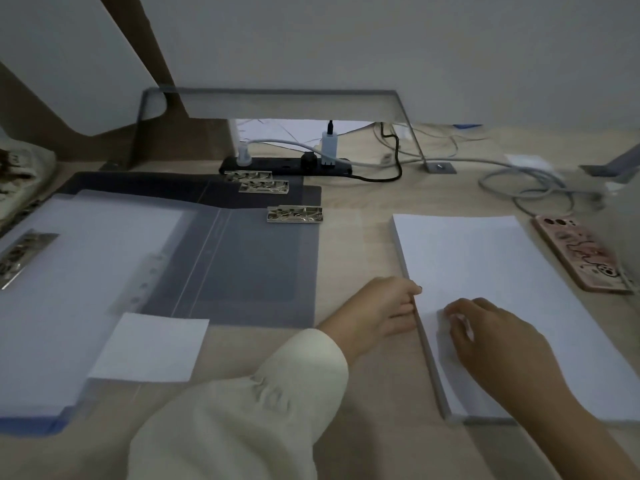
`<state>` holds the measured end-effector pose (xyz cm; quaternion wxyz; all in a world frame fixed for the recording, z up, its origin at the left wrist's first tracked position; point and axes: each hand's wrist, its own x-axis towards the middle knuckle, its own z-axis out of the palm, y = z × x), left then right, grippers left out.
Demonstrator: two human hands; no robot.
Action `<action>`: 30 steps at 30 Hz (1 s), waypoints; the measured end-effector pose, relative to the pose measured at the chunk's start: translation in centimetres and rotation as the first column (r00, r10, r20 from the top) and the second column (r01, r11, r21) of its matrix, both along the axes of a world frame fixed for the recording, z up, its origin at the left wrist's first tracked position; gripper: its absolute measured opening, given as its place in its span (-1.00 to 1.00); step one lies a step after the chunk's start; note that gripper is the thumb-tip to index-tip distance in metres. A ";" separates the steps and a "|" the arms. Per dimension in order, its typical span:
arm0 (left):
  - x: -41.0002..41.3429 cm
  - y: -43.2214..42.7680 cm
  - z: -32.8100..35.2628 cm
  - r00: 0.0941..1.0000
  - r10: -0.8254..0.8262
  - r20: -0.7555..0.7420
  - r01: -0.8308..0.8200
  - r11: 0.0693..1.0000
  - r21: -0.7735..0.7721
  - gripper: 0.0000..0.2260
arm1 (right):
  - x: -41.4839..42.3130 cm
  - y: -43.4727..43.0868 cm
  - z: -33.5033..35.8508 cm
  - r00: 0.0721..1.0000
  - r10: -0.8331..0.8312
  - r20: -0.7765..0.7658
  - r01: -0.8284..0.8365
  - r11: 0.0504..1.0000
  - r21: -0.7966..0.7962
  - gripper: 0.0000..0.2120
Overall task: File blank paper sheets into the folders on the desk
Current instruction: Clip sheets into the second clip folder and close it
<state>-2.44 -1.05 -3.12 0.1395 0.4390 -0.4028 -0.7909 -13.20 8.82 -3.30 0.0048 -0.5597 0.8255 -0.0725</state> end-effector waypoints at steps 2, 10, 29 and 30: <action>-0.1 -0.9 0.4 1.000 0.006 0.000 -0.006 0.997 0.073 -0.86 | -0.2 0.0 0.1 1.000 0.014 0.025 -0.014 1.000 -0.015 -0.76; -1.1 -1.9 1.7 0.990 -0.072 0.123 0.065 0.996 0.058 -0.96 | -0.7 0.3 0.5 0.995 0.001 0.095 0.005 0.998 -0.065 -0.77; 2.1 1.7 -2.3 0.935 0.018 -0.354 0.000 0.999 0.050 -0.64 | 0.9 0.3 -0.1 0.995 -0.067 0.076 0.075 0.990 -0.118 -0.57; 2.1 1.7 -2.3 0.935 0.016 -0.355 0.001 0.999 0.046 -0.64 | 0.8 0.3 -0.1 0.994 -0.066 0.084 0.076 0.990 -0.121 -0.58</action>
